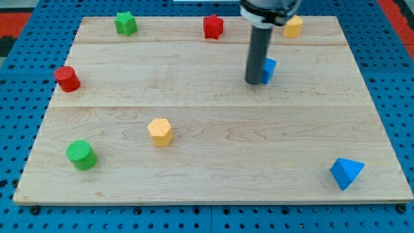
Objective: Move the blue cube towards the left
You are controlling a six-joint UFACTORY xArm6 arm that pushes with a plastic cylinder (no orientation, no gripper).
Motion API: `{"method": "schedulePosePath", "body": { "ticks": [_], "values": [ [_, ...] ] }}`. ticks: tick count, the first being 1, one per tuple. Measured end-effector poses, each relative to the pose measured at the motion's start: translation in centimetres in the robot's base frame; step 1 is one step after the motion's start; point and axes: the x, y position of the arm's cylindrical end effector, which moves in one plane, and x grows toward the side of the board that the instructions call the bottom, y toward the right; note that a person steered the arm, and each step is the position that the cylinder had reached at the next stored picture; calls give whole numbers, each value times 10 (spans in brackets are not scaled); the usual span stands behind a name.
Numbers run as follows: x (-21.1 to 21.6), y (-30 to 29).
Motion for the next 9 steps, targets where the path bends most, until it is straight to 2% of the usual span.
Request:
{"method": "schedulePosePath", "body": {
  "ticks": [2, 3, 4, 5, 6, 9],
  "values": [
    [26, 92],
    [3, 103],
    [-31, 88],
    [-27, 54],
    [0, 76],
    [-41, -35]
  ]
}}
